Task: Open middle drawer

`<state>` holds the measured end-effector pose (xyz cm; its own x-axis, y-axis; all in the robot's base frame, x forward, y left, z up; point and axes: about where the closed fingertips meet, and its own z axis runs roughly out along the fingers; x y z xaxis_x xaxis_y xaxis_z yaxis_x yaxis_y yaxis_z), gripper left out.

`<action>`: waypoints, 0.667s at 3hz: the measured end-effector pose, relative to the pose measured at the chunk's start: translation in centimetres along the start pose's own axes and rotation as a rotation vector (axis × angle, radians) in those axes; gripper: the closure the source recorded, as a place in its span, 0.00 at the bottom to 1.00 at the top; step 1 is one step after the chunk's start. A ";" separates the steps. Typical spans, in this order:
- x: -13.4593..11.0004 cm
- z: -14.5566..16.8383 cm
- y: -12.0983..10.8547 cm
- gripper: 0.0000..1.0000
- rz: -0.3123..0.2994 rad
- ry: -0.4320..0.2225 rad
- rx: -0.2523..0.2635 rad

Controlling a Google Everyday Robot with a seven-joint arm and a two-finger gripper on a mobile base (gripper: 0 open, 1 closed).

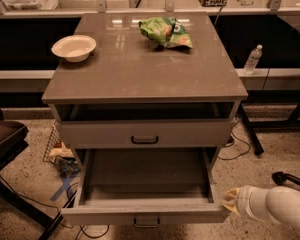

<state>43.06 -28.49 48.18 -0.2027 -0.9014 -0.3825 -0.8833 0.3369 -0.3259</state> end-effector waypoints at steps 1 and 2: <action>-0.6 -1.1 -1.5 1.00 -0.107 0.047 0.018; -2.2 -3.0 -4.2 1.00 -0.243 0.105 0.049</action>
Offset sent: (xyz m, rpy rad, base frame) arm 0.0615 0.0338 0.0703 -0.2848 -0.1105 0.2963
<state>45.97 -28.73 52.94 -0.0321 -0.9798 -0.1972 -0.8904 0.1177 -0.4396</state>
